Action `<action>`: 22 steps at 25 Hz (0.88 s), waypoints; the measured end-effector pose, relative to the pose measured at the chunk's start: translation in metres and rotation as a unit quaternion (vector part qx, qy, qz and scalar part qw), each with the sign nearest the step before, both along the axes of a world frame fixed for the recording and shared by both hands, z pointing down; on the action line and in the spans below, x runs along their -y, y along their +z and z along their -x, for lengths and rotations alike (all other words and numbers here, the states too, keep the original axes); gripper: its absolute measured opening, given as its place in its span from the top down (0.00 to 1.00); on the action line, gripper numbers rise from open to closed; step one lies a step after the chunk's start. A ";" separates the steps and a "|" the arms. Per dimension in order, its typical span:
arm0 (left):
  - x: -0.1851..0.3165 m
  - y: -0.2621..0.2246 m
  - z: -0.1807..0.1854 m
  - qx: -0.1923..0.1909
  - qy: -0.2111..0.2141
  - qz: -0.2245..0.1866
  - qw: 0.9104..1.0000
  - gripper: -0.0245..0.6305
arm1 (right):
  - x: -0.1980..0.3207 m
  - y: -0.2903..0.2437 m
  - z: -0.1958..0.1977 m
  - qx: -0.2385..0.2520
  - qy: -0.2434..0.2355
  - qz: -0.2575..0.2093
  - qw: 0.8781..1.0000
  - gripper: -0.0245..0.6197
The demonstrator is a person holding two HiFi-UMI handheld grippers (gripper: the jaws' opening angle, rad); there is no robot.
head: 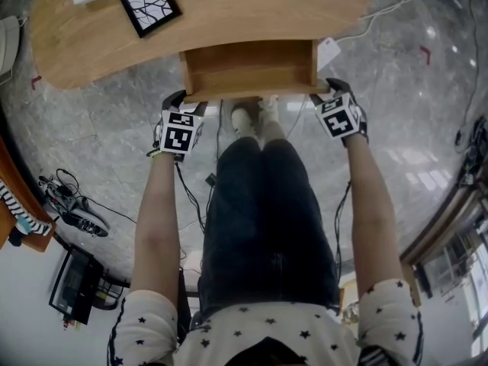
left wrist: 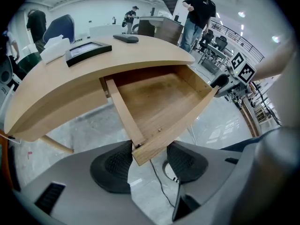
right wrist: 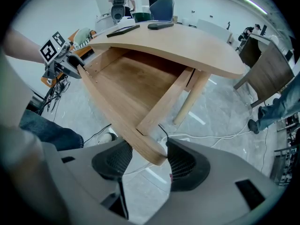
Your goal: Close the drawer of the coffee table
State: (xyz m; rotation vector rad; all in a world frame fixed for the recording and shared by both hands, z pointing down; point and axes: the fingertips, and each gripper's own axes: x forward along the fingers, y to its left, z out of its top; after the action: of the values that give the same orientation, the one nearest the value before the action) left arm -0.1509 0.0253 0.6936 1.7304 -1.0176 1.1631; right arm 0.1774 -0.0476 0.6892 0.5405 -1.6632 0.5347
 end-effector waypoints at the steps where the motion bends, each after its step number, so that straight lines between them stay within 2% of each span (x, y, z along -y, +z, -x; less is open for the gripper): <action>1: 0.002 0.000 0.000 0.001 0.000 -0.001 1.000 0.59 | 0.001 0.000 0.000 0.001 0.001 0.000 1.000 0.58; 22: 0.039 0.000 0.008 0.006 -0.007 -0.018 1.000 0.59 | 0.038 -0.001 0.009 0.008 -0.003 -0.007 1.000 0.58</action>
State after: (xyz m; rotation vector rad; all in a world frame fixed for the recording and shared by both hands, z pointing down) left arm -0.1590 -0.0135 0.6933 1.7431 -1.0630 1.1545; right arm 0.1687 -0.0860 0.6884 0.5433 -1.6845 0.5252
